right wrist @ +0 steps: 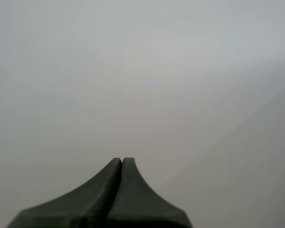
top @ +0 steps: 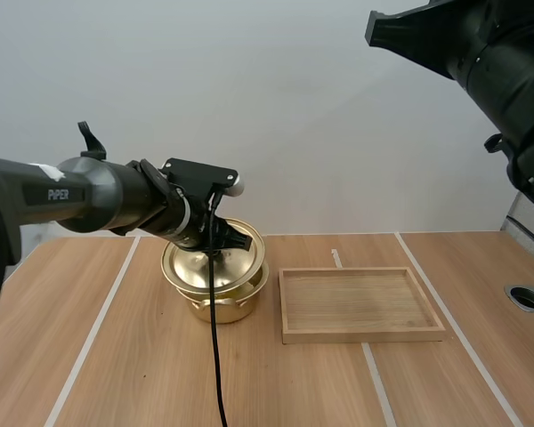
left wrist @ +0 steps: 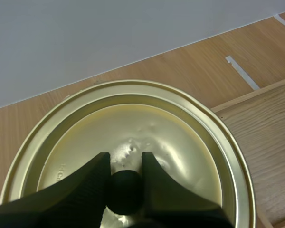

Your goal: Open the pot, put the pineapple inside, and close it

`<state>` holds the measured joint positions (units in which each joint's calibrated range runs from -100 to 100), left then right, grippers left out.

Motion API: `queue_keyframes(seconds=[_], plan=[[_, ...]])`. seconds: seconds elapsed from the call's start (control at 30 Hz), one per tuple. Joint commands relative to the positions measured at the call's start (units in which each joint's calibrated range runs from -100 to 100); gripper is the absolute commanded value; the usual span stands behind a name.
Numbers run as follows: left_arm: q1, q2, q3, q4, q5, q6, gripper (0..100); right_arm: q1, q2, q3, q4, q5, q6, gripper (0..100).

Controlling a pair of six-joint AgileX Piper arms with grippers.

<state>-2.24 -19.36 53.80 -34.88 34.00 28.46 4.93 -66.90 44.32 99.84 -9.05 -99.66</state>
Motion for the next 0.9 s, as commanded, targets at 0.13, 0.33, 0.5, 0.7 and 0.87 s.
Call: queue_keyframes(seconds=[0.13, 0.33, 0.5, 0.7, 0.87], plan=[[0.01, 2.3, 0.1, -2.6, -2.0, 2.8, 0, -0.3, -0.6, -0.3, 0.2, -0.1, -0.3, 0], [0.01, 4.1, 0.1, -2.9, -2.2, 4.6, 0, -0.3, -0.6, 0.6, 0.2, -0.1, -0.3, 0], [-0.05, 5.5, 0.1, -3.0, -2.3, 4.9, 0, -0.3, -0.6, 2.5, 0.2, -0.1, -0.3, 0], [-0.05, 8.1, 0.1, -5.8, -2.5, 8.9, 0, -0.3, -0.7, 2.9, 0.2, -0.1, -0.3, 0], [-0.05, 9.2, 0.1, -11.2, -2.2, 12.9, 0, -0.3, -0.7, 2.9, 0.2, -0.1, -0.3, 0]])
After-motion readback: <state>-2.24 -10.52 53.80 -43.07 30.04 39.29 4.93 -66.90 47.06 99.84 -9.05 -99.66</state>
